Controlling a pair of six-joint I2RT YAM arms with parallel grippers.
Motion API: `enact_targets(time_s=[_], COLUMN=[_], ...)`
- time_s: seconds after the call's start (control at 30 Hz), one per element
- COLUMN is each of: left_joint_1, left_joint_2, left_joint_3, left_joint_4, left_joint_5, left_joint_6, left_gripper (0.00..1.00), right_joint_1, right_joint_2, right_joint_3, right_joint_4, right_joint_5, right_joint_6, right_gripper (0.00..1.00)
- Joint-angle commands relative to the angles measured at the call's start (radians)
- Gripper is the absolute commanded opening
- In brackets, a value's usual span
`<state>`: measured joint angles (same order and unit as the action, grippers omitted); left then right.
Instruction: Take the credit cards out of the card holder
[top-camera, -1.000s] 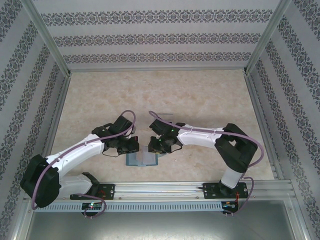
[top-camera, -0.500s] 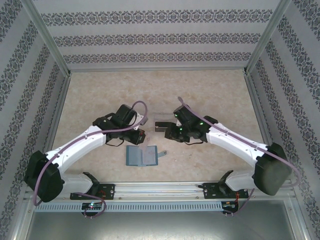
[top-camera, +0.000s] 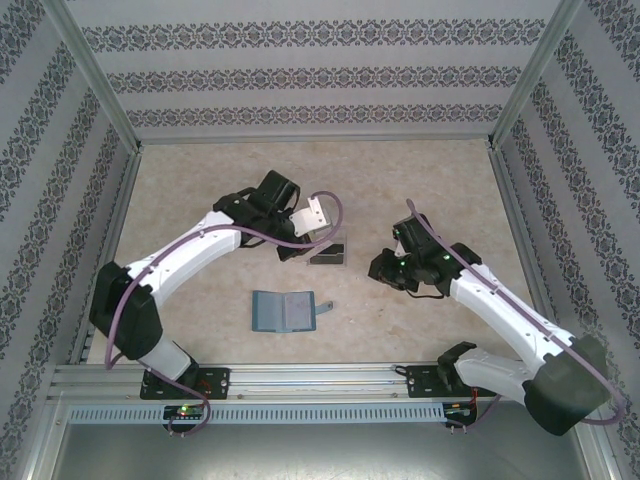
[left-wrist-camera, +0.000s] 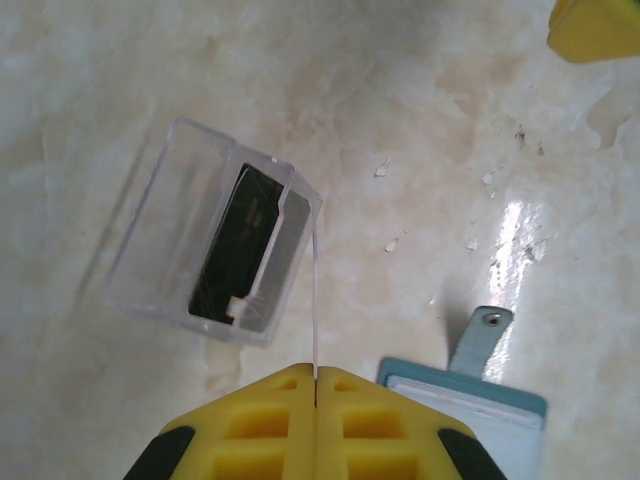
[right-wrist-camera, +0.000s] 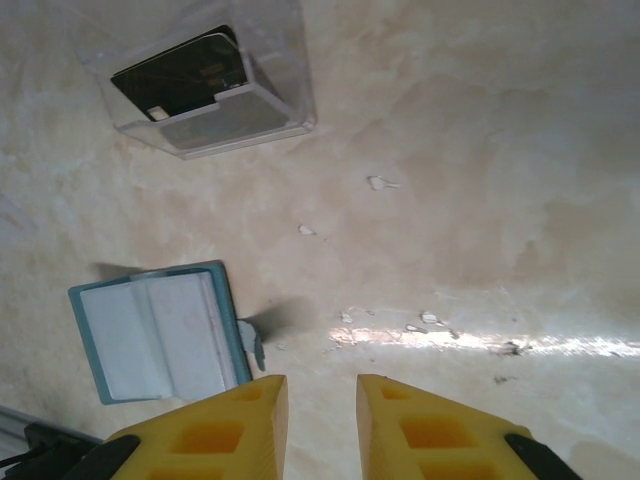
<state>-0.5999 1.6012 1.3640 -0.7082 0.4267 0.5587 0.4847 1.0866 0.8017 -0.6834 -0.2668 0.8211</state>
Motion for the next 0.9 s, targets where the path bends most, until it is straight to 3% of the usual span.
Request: enact_targets(time_s=[0.0,0.33,0.87], left_joint_1=[0.006,0.008,0.02], left_joint_2=[0.076,0.34,0.553], left_joint_3=[0.095,0.379,0.671], left_joint_4=[-0.067,-0.195,-0.408], left_joint_5=[0.027,-0.081,-0.13], left_joint_6=[0.225,0.351,0.458], left_gripper=[0.0,0.0,0.0], right_joint_1=[-0.018,-0.026,-0.061], right_joint_2=[-0.027,-0.085,-0.086], right_joint_3=[-0.028,-0.073,-0.093], right_joint_4=[-0.046,-0.071,-0.07], right_joint_5=[-0.019,-0.023,-0.038], right_joint_6=[-0.031,-0.016,-0.028], right_gripper=[0.27,0.27,0.27])
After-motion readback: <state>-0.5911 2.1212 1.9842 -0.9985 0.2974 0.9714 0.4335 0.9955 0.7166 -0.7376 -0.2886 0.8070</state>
